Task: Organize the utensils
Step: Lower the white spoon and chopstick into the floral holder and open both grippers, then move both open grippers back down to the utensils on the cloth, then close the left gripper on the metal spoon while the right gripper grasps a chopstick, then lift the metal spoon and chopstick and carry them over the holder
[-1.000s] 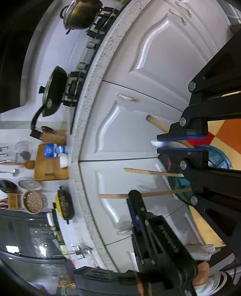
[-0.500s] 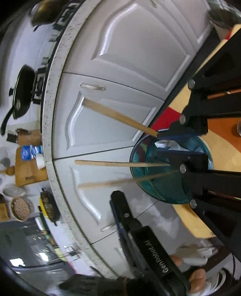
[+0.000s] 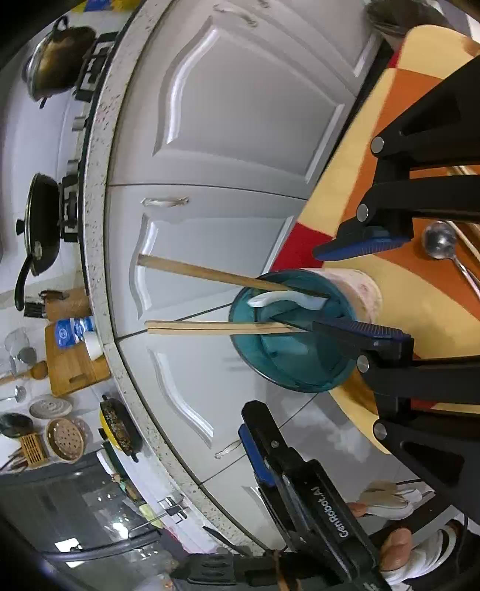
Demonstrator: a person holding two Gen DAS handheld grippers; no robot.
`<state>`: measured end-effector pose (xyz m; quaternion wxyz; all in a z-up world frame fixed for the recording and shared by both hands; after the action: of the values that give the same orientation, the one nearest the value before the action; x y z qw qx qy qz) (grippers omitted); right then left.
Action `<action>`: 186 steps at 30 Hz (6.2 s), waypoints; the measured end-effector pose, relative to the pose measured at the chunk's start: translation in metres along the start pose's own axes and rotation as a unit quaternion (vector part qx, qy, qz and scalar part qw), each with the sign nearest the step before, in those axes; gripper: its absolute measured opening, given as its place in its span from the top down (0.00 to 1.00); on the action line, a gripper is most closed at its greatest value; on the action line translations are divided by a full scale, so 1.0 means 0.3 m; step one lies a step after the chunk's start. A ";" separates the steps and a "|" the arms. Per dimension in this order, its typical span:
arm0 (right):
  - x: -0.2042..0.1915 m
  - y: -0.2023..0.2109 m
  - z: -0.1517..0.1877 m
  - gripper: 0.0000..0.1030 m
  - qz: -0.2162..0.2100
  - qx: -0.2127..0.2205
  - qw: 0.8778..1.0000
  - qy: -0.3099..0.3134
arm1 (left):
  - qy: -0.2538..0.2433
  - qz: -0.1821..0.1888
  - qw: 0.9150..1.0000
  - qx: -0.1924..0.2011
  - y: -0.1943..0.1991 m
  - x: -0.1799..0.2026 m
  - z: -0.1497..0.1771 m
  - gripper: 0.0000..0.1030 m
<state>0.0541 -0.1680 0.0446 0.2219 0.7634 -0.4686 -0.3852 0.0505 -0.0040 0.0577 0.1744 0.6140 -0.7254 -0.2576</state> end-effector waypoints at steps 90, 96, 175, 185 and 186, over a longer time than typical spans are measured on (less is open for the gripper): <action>0.524 0.025 0.329 0.62 0.093 -0.090 0.976 -0.175 | -0.057 0.189 0.965 -0.170 -0.288 0.342 0.400 0.96; 0.553 -0.009 0.323 0.62 0.112 -0.095 0.973 -0.179 | -0.010 0.159 0.970 -0.184 -0.203 0.181 0.478 0.97; 0.438 0.189 0.231 0.95 0.047 -0.053 0.988 -0.135 | -0.034 0.171 0.964 -0.202 -0.246 0.161 0.486 0.74; 0.315 0.260 0.212 0.95 0.008 -0.035 0.993 -0.108 | -0.058 0.172 0.970 -0.159 -0.110 0.180 0.427 0.98; 0.299 0.271 0.207 0.95 0.003 -0.031 0.994 -0.104 | -0.055 0.170 0.972 -0.151 -0.083 0.167 0.411 0.98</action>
<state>-0.0157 -0.2838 0.0297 0.1967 0.7106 -0.4793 -0.4761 -0.0091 -0.0363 -0.0595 0.2666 0.4327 -0.7805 -0.3641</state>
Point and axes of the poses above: each gripper's, at about its wrist camera, not at the fingertips, and y roughly against the way its jaws point, x to its right, z to its underside, the point moved 2 cm from there along -y, roughly the way its jaws point, and after that the axes turned 15 degrees about -y, right-handed, at the moved point
